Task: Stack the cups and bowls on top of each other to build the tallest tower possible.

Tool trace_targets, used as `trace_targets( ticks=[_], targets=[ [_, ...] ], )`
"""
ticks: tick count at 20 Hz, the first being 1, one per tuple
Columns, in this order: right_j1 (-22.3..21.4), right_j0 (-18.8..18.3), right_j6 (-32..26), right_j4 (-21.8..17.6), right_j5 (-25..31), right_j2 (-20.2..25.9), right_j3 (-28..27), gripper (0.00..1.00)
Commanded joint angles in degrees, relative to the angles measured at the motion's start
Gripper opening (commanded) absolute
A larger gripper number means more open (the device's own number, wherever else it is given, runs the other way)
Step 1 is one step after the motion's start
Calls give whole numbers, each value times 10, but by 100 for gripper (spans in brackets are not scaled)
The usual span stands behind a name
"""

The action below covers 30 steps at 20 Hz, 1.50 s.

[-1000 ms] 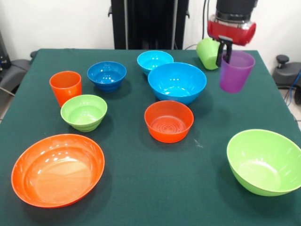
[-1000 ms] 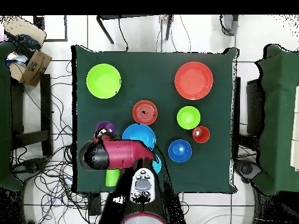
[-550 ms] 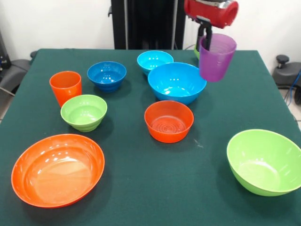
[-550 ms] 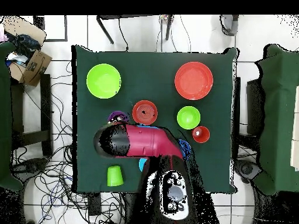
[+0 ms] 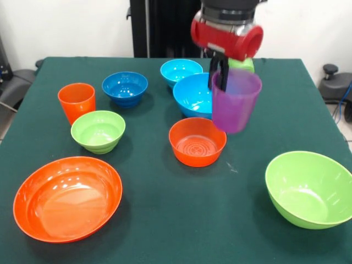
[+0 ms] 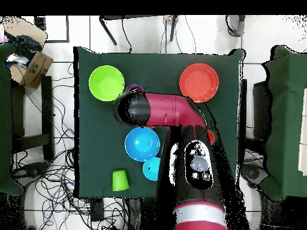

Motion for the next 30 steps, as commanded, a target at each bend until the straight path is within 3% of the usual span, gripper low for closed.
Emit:
trace_targets(
  ticks=[1,12,30],
  targets=[
    [96,-9,-159,-65,95,77,-111,0],
    [67,-20,-153,-81,138,77,-39,0],
    [70,-37,-130,-127,91,81,-5,0]
  ],
)
